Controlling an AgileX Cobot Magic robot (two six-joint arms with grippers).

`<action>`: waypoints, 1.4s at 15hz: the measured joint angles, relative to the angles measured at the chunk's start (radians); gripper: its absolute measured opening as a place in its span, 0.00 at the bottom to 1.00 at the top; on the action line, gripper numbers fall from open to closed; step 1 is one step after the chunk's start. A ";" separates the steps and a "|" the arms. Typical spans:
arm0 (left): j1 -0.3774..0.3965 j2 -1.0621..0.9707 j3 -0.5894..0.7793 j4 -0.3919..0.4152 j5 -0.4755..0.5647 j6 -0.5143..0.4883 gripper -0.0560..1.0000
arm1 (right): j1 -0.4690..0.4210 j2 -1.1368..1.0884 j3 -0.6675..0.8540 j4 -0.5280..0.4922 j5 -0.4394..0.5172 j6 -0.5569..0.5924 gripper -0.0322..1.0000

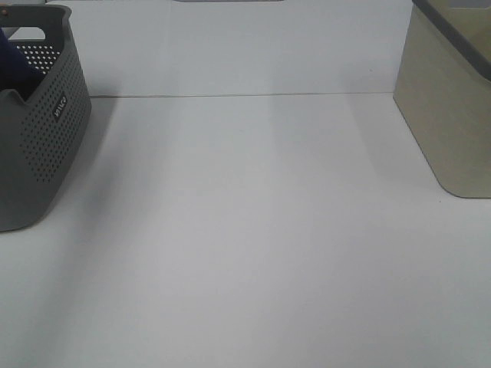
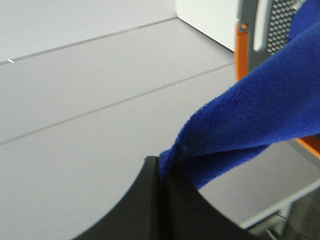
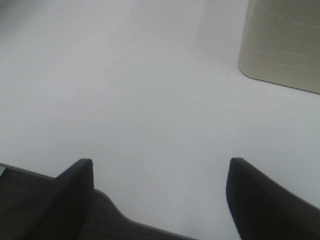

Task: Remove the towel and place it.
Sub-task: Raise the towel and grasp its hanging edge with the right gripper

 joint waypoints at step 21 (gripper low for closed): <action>-0.641 -0.068 0.006 -0.039 -0.213 0.259 0.05 | 0.000 1.371 -0.093 1.492 0.067 -1.860 0.70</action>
